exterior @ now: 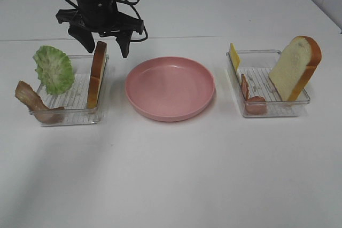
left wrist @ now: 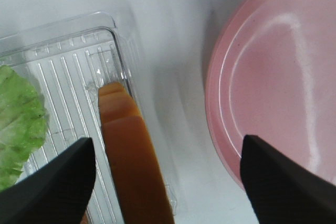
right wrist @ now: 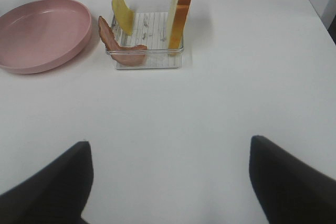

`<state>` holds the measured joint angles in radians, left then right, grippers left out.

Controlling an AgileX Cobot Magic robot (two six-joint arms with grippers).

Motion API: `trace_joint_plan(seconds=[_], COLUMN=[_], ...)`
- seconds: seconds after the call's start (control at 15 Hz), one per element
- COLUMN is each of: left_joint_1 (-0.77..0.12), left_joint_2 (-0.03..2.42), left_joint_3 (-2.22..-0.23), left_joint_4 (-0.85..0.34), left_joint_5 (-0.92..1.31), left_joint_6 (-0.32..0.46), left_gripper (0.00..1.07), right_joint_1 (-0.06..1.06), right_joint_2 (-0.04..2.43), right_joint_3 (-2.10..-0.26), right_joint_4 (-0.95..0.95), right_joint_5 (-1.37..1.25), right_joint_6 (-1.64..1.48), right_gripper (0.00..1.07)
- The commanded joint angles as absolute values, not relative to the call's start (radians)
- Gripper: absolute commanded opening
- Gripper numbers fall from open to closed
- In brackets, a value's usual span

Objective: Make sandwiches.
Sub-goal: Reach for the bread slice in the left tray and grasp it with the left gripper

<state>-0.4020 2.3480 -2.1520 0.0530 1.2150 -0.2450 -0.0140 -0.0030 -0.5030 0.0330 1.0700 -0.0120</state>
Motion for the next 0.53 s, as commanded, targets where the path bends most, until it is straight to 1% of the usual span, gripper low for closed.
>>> trace_joint_plan(seconds=[0.07, 0.13, 0.33, 0.4, 0.53], left_joint_1=[-0.403, -0.399, -0.391, -0.391, -0.391], left_joint_2=[2.369, 2.378, 2.394, 2.396, 2.394], left_joint_3=[-2.156, -2.156, -2.156, -2.156, -2.156], left_joint_4=[0.079, 0.088, 0.089, 0.093, 0.093], left_joint_5=[1.288, 1.288, 1.288, 1.288, 1.287], left_joint_6=[-0.248, -0.245, -0.245, -0.245, -0.245], left_gripper=[0.72, 0.71, 0.63, 0.59, 0.41], right_joint_1=[-0.021, -0.021, -0.021, -0.021, -0.021], right_joint_2=[-0.01, -0.01, -0.01, -0.01, -0.01], right_joint_3=[-0.501, -0.501, -0.501, -0.501, -0.501], right_joint_4=[0.032, 0.032, 0.032, 0.032, 0.032], right_joint_5=[1.06, 1.06, 1.06, 1.06, 1.06], right_joint_6=[-0.006, -0.006, -0.006, -0.006, -0.006], right_gripper=[0.78, 0.78, 0.78, 0.78, 0.78])
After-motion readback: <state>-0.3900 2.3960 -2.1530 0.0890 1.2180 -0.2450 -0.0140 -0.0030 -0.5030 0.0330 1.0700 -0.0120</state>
